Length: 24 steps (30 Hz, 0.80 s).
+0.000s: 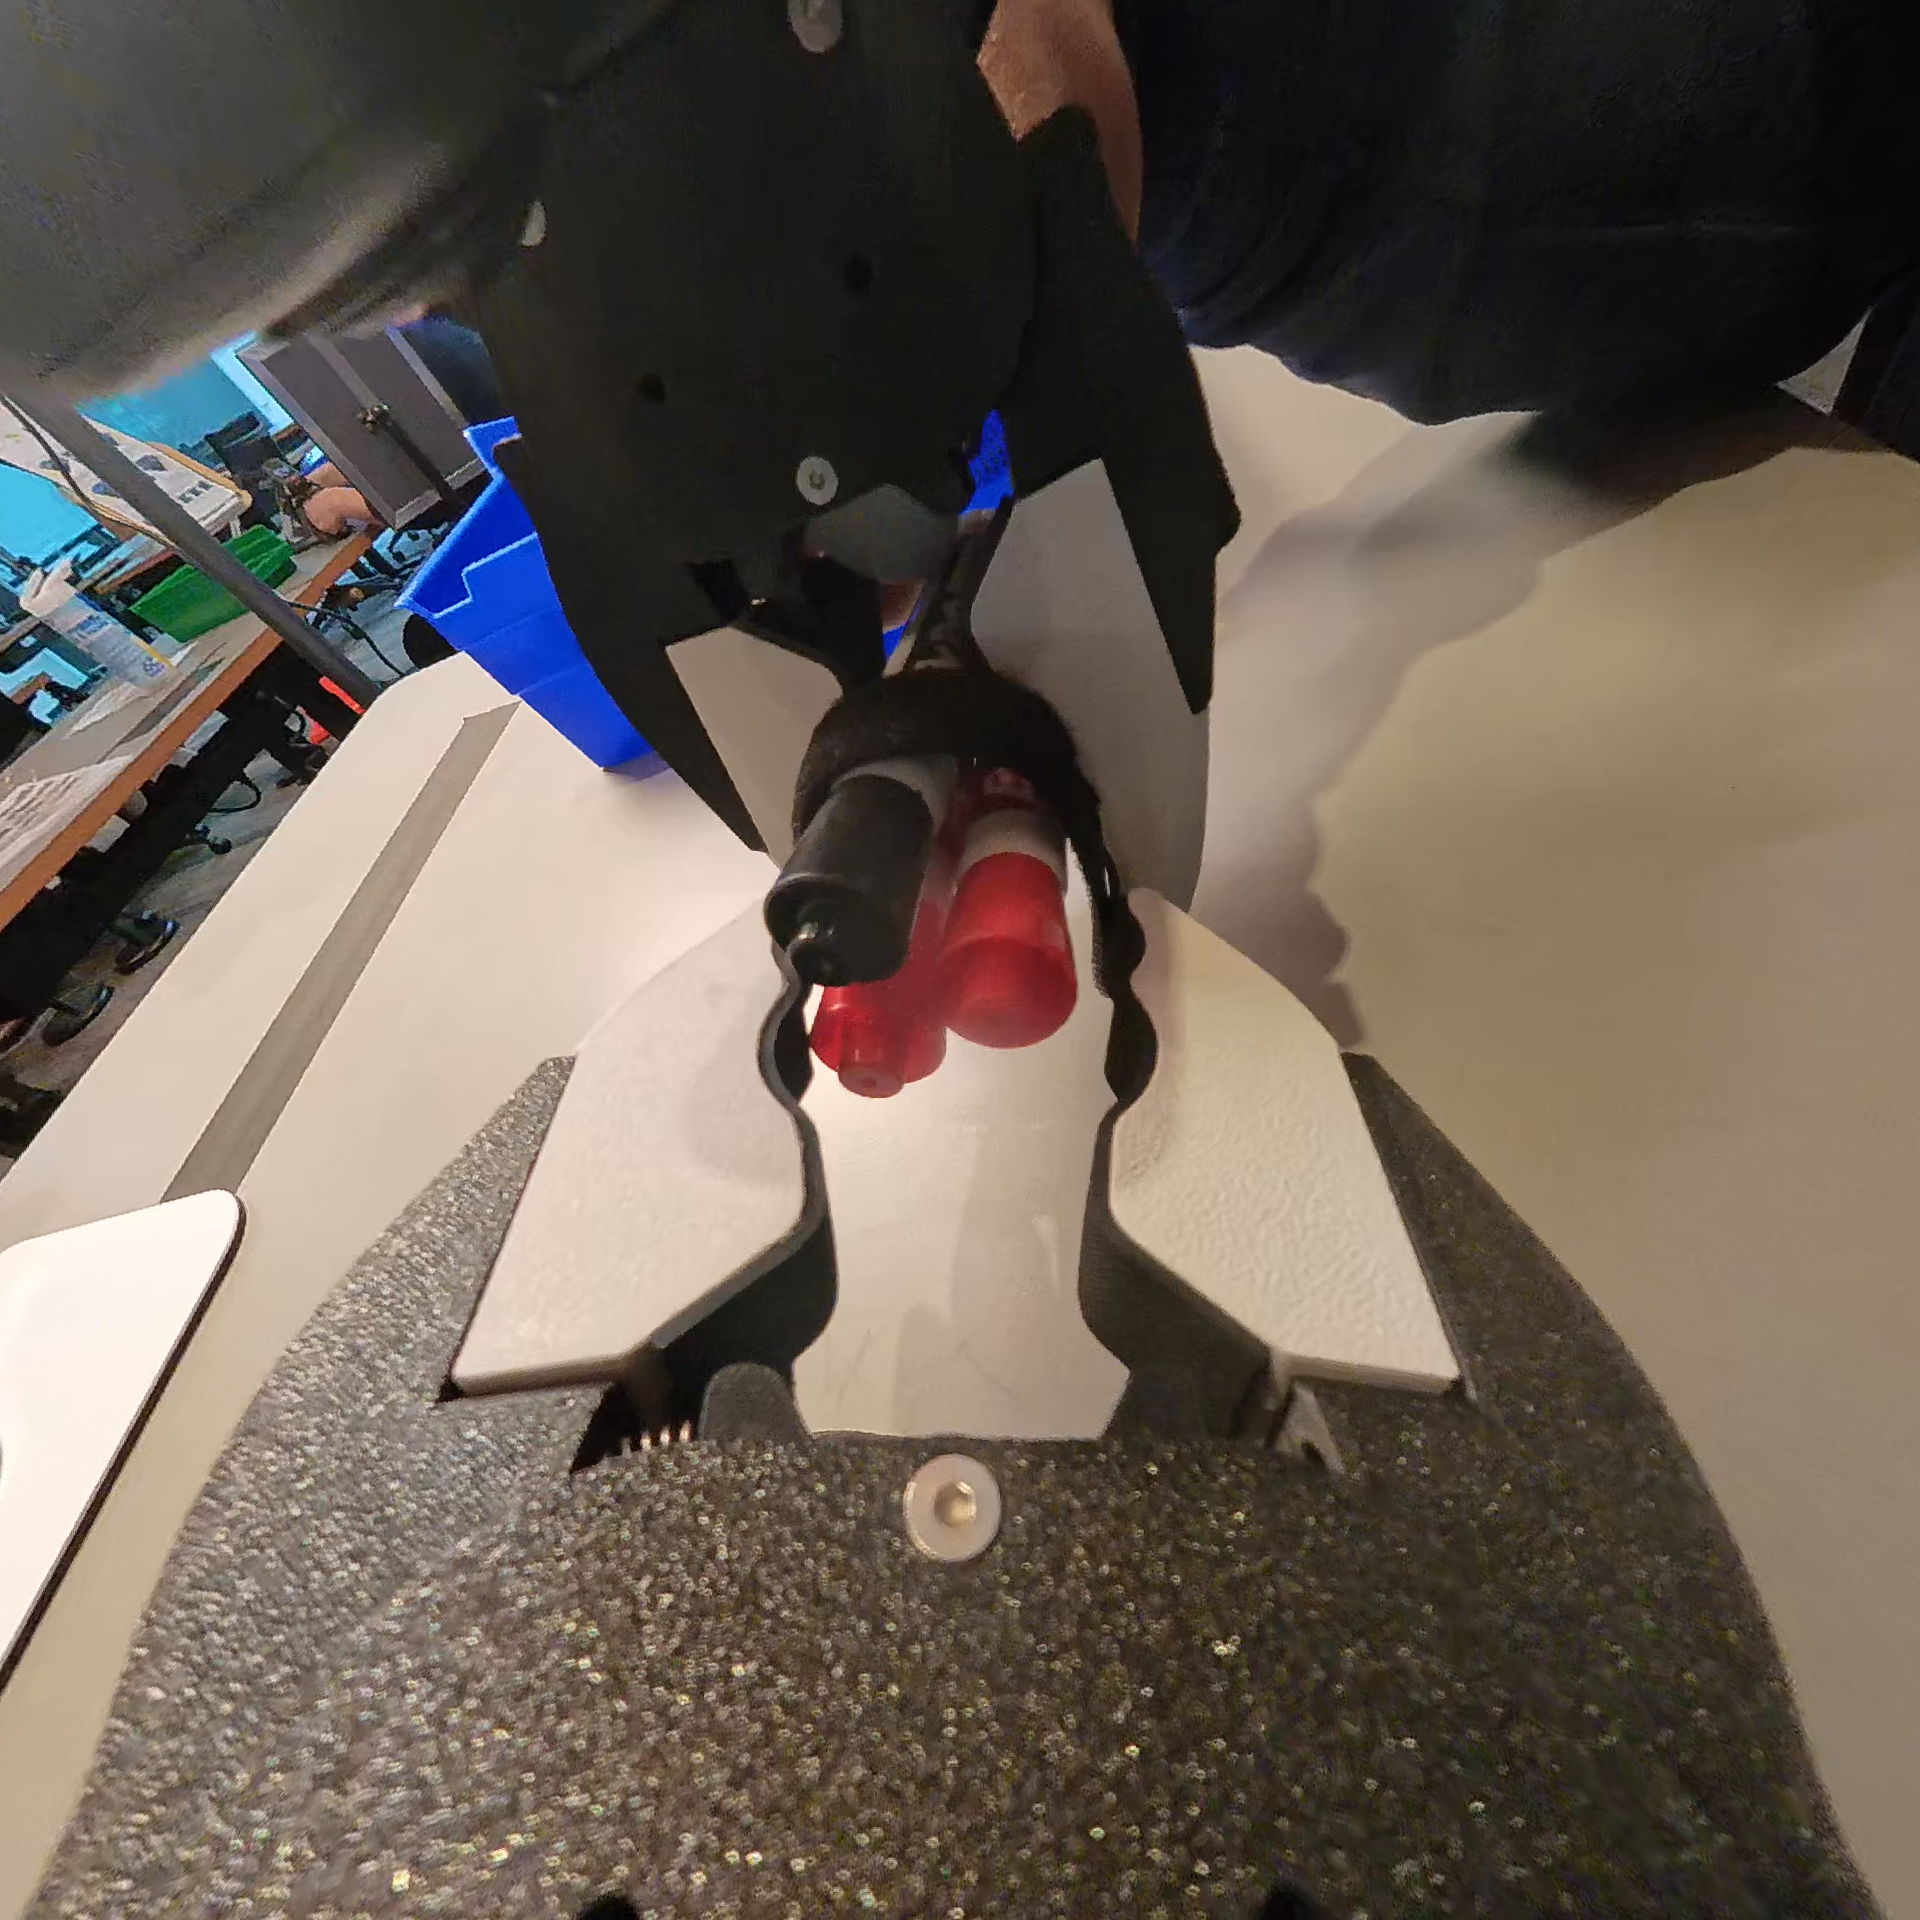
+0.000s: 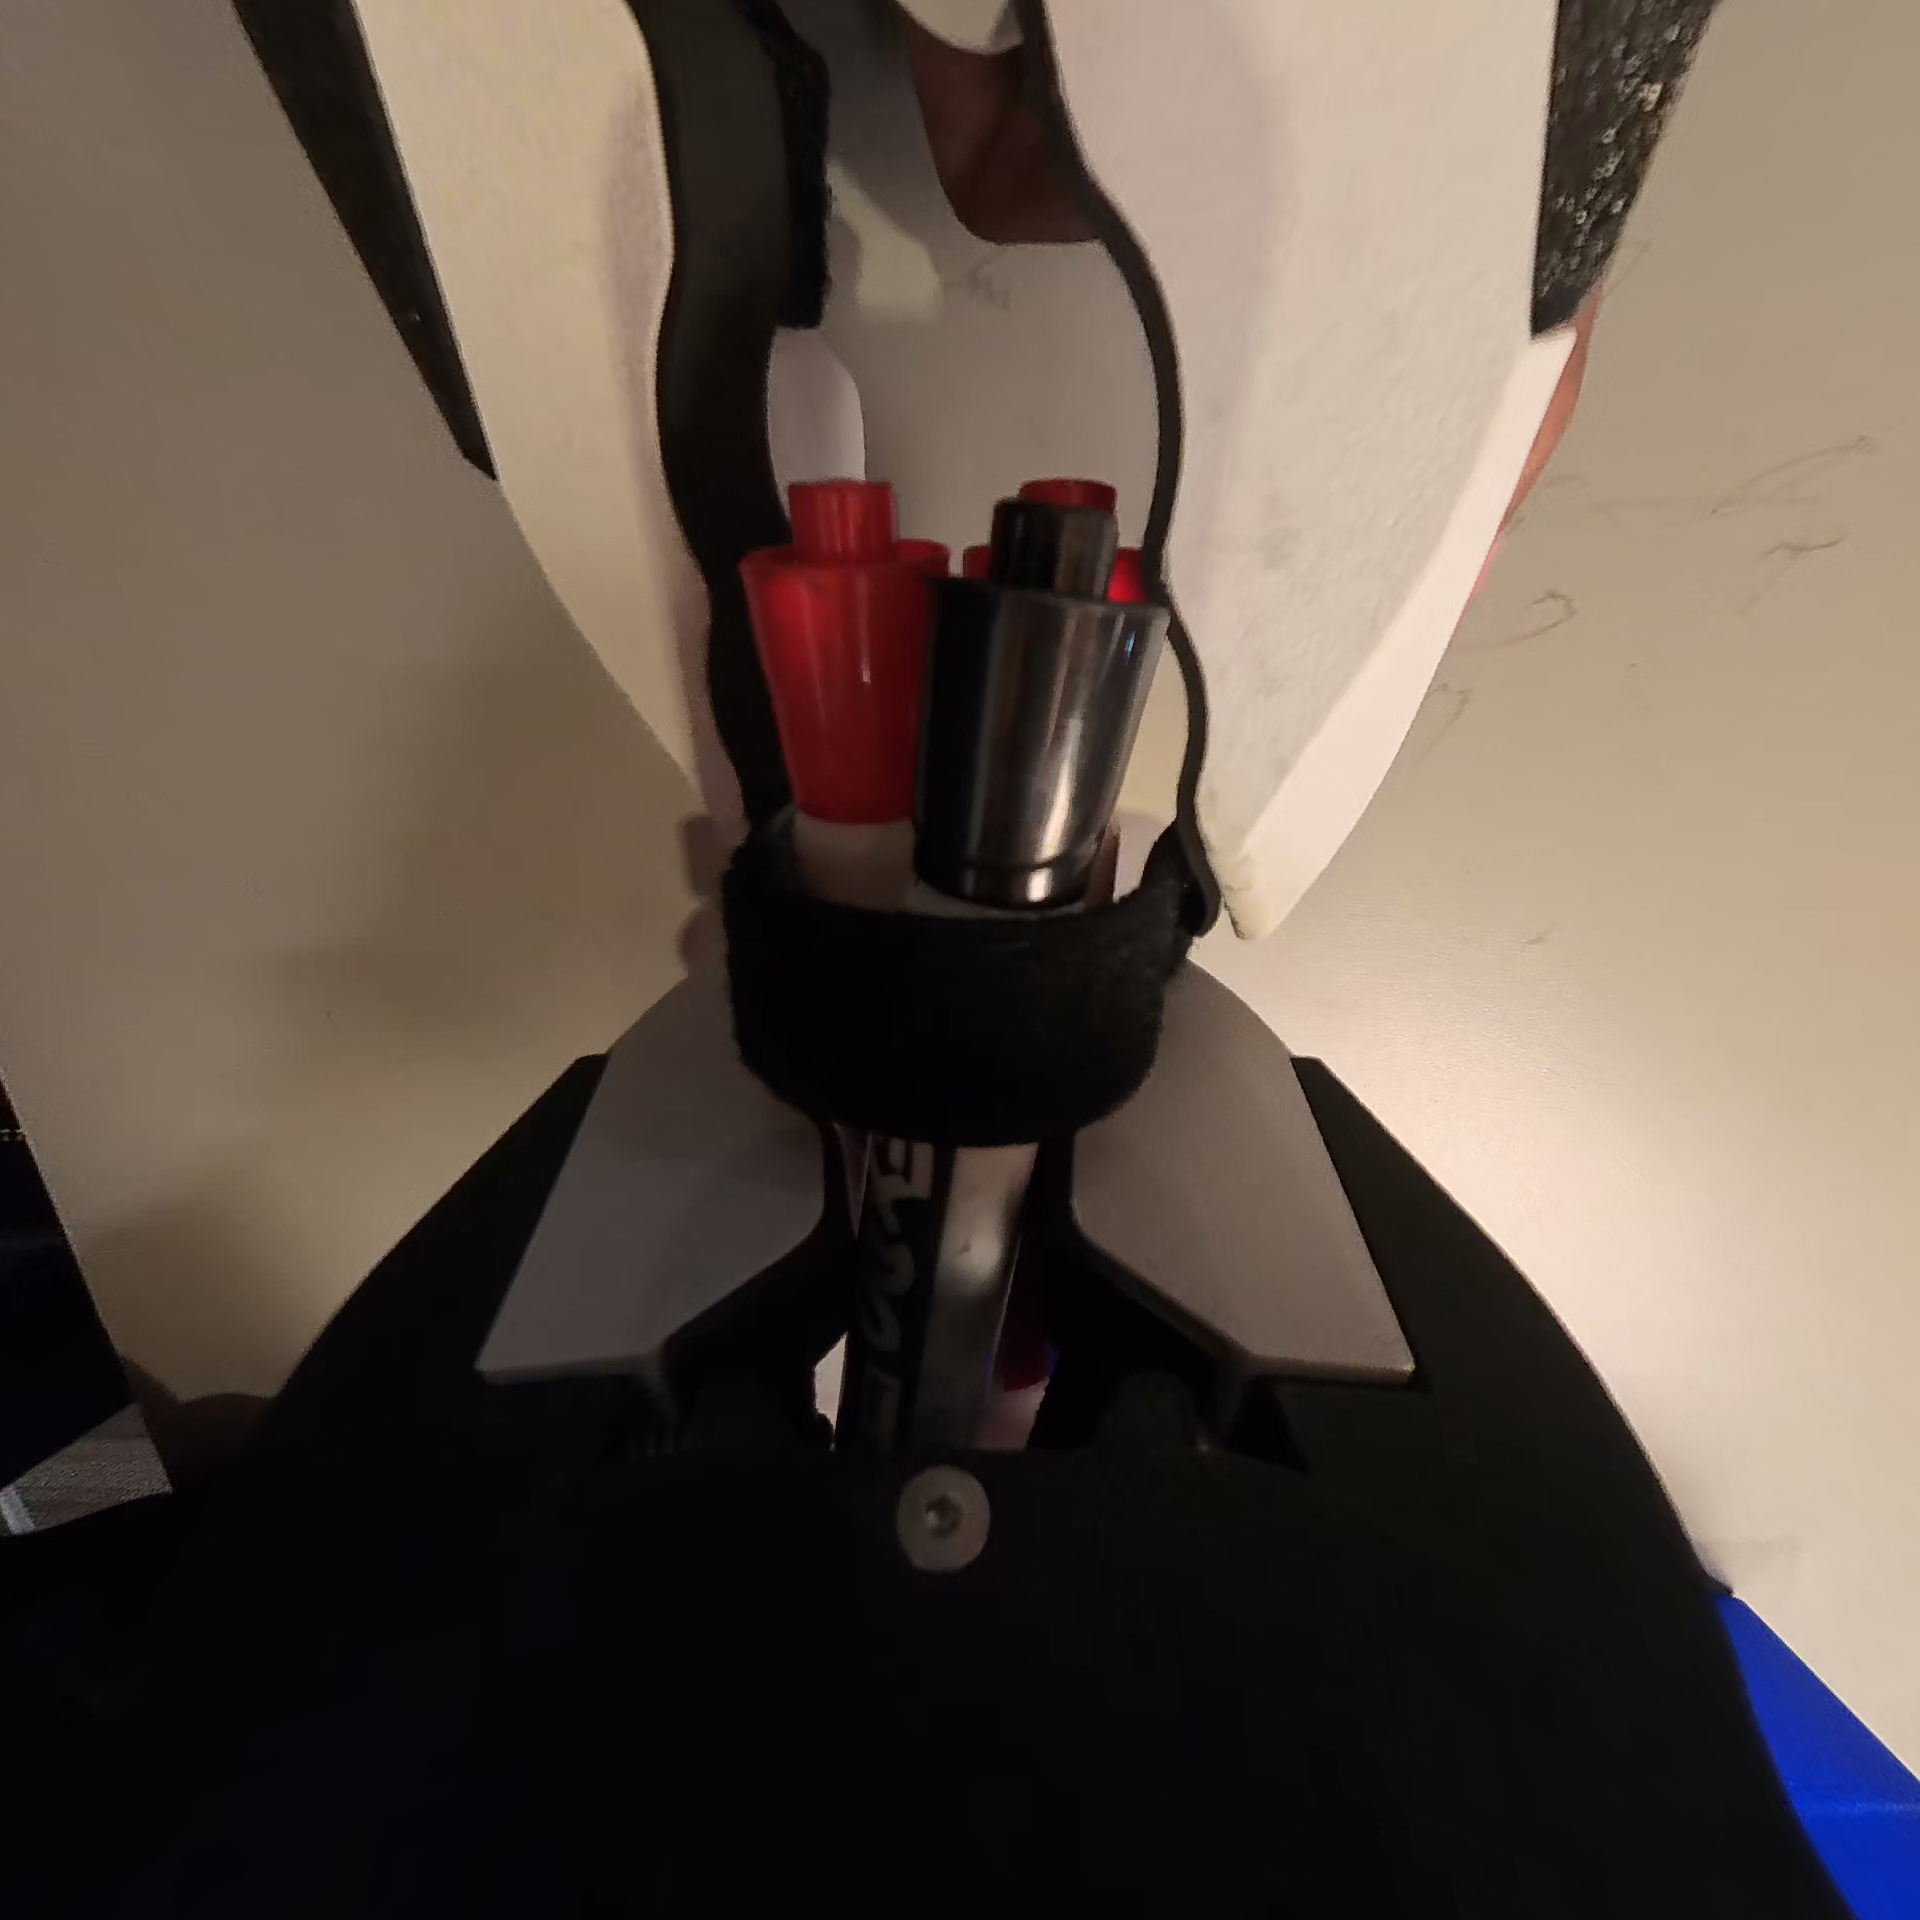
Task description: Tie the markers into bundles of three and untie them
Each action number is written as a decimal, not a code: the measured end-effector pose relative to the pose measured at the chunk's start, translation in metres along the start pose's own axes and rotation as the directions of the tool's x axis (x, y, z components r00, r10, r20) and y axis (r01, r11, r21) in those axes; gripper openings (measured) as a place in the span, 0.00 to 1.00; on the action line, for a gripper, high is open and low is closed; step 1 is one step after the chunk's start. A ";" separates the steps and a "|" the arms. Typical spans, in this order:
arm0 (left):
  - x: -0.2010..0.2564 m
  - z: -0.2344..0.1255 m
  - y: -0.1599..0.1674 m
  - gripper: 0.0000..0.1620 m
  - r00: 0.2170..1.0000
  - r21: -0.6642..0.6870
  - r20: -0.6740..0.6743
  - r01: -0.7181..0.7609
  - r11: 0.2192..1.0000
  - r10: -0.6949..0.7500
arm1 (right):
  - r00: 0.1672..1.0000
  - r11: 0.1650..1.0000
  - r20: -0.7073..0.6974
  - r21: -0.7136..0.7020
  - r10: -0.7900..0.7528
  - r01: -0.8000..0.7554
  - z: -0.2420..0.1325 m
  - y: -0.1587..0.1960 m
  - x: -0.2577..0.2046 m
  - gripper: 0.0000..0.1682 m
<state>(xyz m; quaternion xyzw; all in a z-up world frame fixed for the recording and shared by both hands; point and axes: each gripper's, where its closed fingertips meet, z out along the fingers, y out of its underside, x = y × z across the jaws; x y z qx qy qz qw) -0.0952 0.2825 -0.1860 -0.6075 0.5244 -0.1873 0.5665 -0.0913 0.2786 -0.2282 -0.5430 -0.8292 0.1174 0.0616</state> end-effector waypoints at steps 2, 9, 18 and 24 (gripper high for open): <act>-0.001 0.000 0.001 0.34 1.000 -0.002 0.006 0.003 1.000 -0.003 | 1.000 1.000 -0.003 0.003 -0.001 0.001 0.000 0.000 0.000 0.24; -0.001 -0.001 0.000 0.37 1.000 -0.005 0.023 -0.021 1.000 0.021 | 1.000 1.000 -0.015 0.005 -0.005 0.005 -0.002 -0.001 0.001 0.24; -0.001 -0.004 -0.007 0.41 0.993 -0.016 0.017 -0.115 0.993 0.116 | 1.000 1.000 -0.016 0.005 -0.006 0.006 -0.001 -0.001 0.002 0.24; 0.001 -0.005 -0.010 0.45 0.997 0.005 -0.024 -0.079 0.997 0.080 | 1.000 1.000 -0.015 0.018 -0.004 0.004 -0.002 -0.002 0.003 0.24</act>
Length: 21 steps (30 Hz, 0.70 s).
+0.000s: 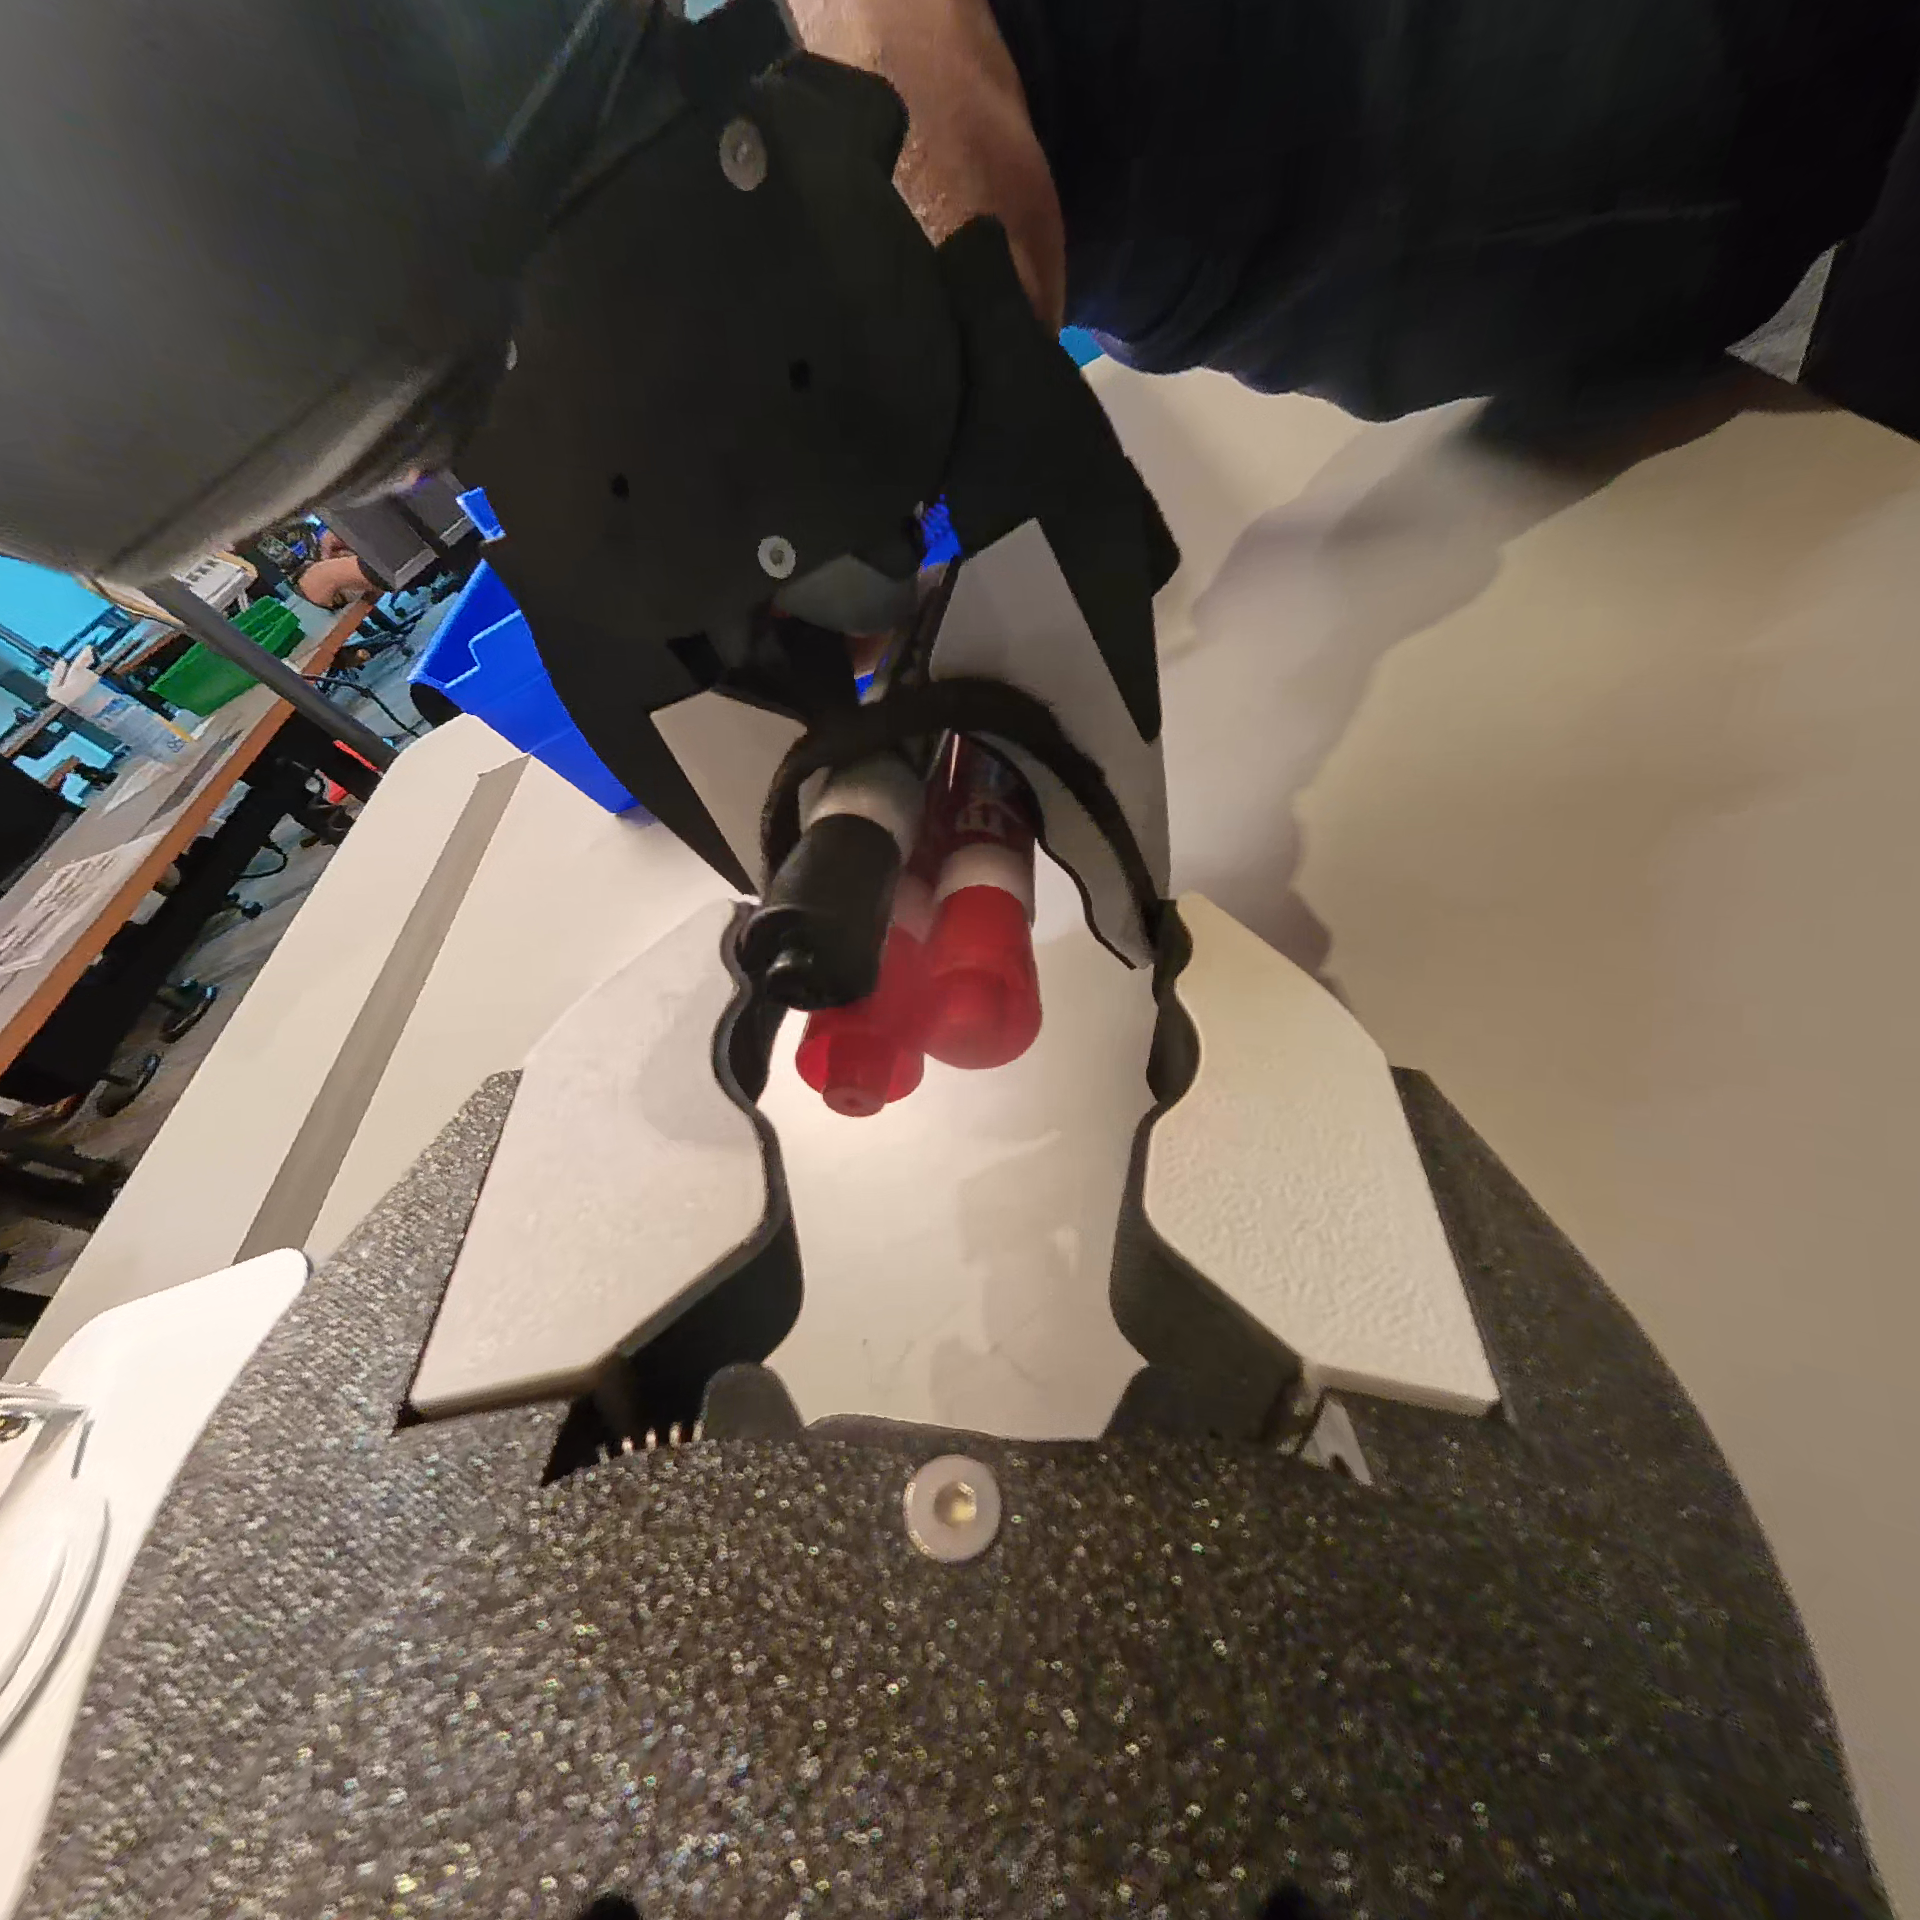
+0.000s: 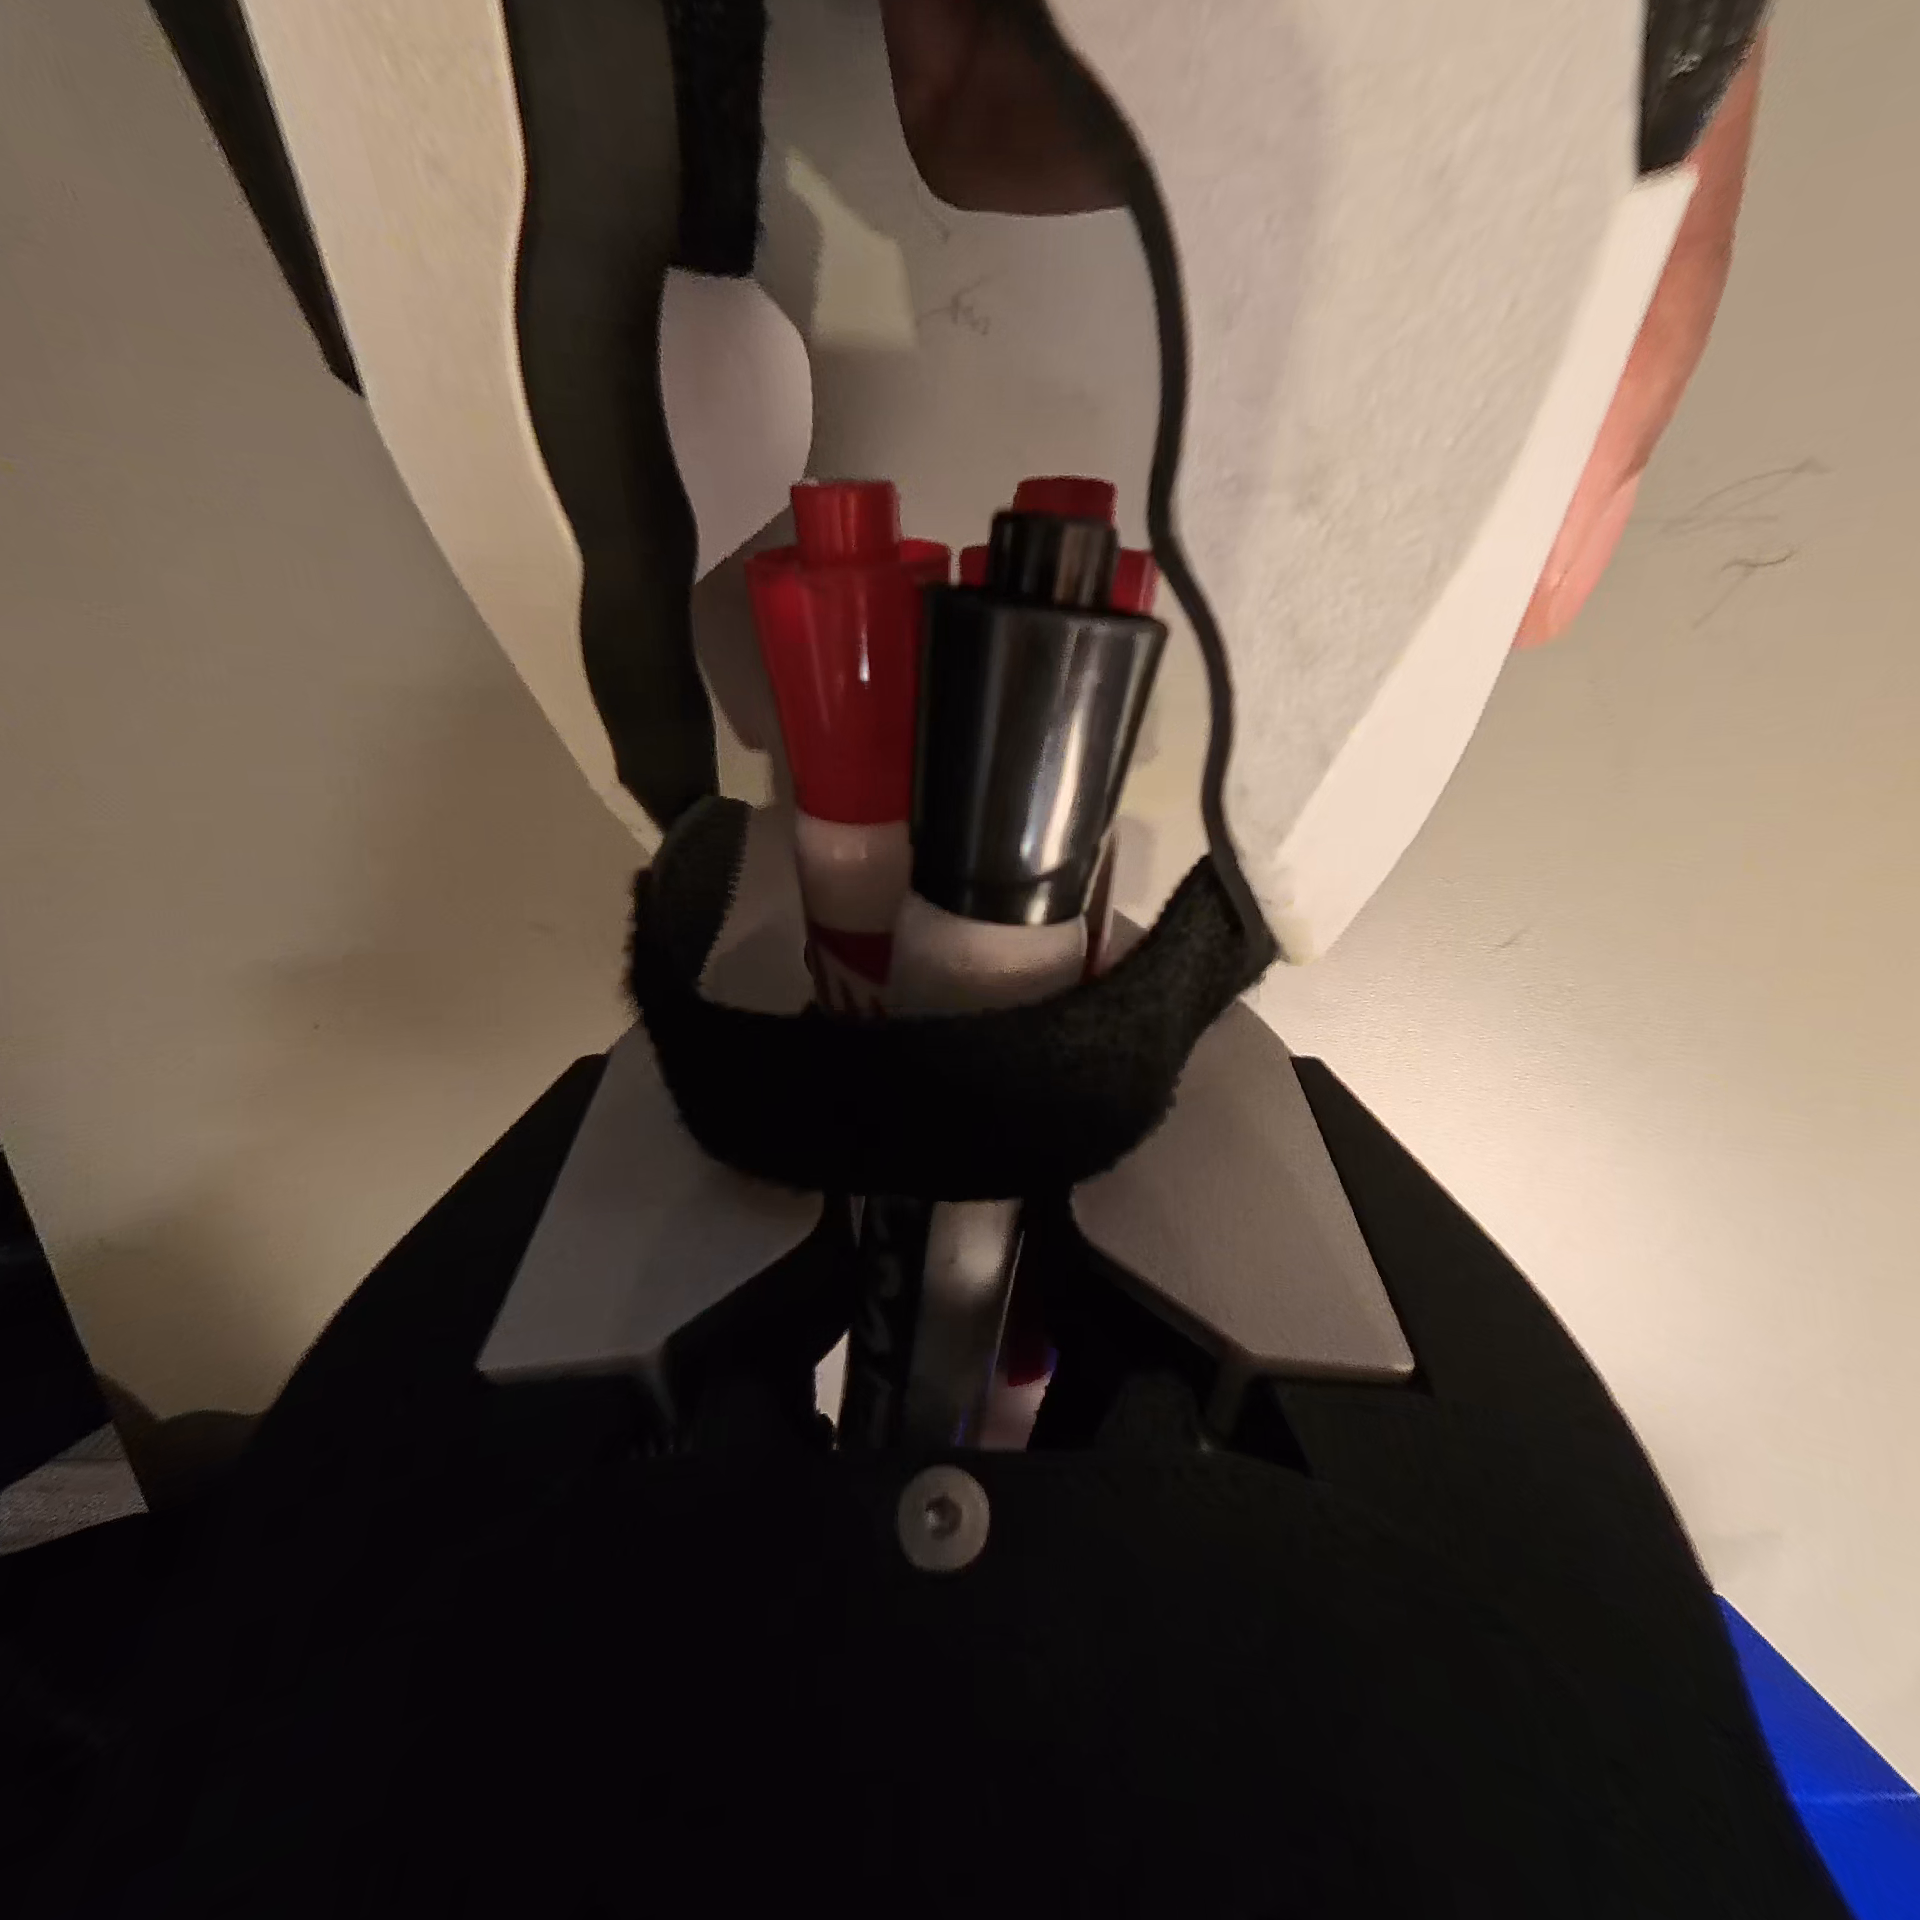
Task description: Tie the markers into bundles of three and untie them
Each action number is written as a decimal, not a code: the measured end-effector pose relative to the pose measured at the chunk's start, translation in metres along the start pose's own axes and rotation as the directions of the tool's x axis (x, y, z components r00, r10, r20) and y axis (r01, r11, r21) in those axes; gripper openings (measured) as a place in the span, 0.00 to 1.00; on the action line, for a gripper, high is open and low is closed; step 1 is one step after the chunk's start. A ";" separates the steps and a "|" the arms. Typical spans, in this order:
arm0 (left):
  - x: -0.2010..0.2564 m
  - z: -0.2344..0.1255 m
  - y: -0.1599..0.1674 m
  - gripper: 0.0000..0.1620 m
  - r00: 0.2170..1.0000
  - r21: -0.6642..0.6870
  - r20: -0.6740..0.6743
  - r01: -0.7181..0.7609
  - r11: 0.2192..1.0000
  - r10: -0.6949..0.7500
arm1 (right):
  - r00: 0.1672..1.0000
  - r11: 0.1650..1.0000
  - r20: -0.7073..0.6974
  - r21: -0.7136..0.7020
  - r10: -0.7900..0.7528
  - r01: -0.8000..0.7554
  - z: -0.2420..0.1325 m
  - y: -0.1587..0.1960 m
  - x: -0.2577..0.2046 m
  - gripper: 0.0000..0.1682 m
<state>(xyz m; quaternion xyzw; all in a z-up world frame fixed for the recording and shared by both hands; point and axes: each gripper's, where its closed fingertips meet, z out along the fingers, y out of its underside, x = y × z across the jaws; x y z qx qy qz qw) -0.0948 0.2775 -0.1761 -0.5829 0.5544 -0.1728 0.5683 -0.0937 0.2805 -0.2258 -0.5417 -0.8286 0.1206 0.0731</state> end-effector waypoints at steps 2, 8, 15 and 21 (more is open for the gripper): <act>0.001 0.000 0.000 0.46 1.000 0.004 -0.014 0.020 1.000 -0.020 | 1.000 1.000 0.002 -0.002 -0.001 0.001 0.000 0.000 0.000 0.24; 0.004 0.000 -0.002 0.49 0.994 0.036 -0.052 0.099 0.994 -0.097 | 1.000 1.000 0.012 -0.013 0.013 -0.013 0.003 0.003 0.000 0.24; 0.003 -0.002 -0.008 0.51 0.981 0.079 -0.080 0.182 0.980 -0.176 | 1.000 1.000 0.009 -0.023 0.019 -0.019 0.004 0.005 0.001 0.24; 0.005 -0.001 -0.009 0.52 0.987 0.068 -0.081 0.141 0.988 -0.135 | 1.000 1.000 0.009 -0.024 0.019 -0.019 0.003 0.005 0.001 0.24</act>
